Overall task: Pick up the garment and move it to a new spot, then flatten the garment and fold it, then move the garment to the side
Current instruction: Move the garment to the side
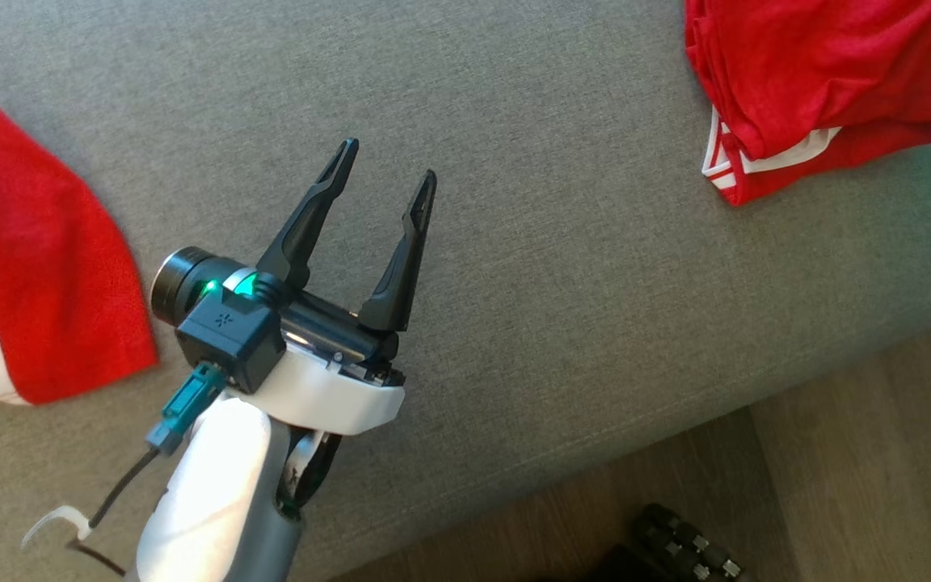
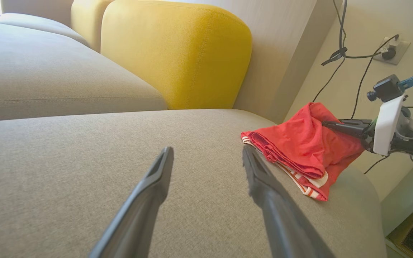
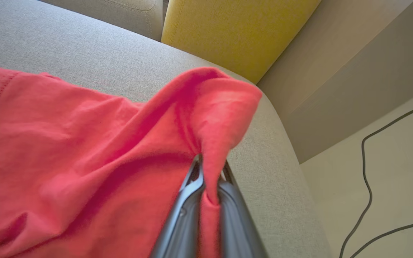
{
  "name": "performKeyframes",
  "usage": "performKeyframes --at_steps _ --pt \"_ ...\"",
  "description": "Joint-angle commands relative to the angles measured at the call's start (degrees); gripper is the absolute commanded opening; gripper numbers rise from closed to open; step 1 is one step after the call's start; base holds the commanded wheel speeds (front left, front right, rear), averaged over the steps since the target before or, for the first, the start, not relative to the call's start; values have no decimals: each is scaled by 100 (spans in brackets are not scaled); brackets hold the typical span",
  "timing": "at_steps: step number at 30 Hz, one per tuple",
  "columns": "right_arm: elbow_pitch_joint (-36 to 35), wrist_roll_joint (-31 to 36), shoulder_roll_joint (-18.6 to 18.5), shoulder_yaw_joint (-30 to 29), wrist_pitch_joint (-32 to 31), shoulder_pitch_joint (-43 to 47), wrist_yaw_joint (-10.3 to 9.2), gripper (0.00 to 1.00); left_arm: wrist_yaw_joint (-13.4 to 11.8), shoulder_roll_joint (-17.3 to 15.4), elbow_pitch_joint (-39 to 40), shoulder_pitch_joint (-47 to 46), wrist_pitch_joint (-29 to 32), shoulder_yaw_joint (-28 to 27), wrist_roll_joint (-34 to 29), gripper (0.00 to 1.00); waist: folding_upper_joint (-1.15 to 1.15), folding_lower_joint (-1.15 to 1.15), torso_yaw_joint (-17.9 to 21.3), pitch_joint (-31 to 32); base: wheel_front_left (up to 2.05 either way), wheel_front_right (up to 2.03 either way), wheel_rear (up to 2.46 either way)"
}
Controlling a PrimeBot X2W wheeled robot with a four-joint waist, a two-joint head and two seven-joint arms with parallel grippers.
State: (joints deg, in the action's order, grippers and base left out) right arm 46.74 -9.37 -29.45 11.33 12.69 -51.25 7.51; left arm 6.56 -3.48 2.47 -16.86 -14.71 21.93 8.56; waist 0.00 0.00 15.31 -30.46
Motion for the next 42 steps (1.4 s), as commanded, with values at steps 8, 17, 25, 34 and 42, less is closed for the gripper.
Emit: performKeyframes --at_steps 8,17,25,34,42 --pt "-70 168 81 -299 160 24 -2 100 -8 32 251 -11 -29 -150 98 100 0 0 -120 63 0 0 0" --pt "-520 123 252 -285 202 251 -2 100 -127 56 224 129 -29 -172 380 100 0 0 -391 652 0 0 0" --pt "-1413 -74 741 -345 112 989 -2 100 -614 59 395 510 -29 -267 900 100 0 0 -857 1662 0 0 0" --pt "-2395 -287 1332 -660 -75 2144 -2 100 -833 59 417 937 -29 -638 1152 100 0 0 -1323 2254 0 0 0" --pt "-3123 -153 2128 -1035 -87 3569 -2 100 -784 60 338 1478 -29 -877 1153 100 0 0 -1710 2702 0 0 0"
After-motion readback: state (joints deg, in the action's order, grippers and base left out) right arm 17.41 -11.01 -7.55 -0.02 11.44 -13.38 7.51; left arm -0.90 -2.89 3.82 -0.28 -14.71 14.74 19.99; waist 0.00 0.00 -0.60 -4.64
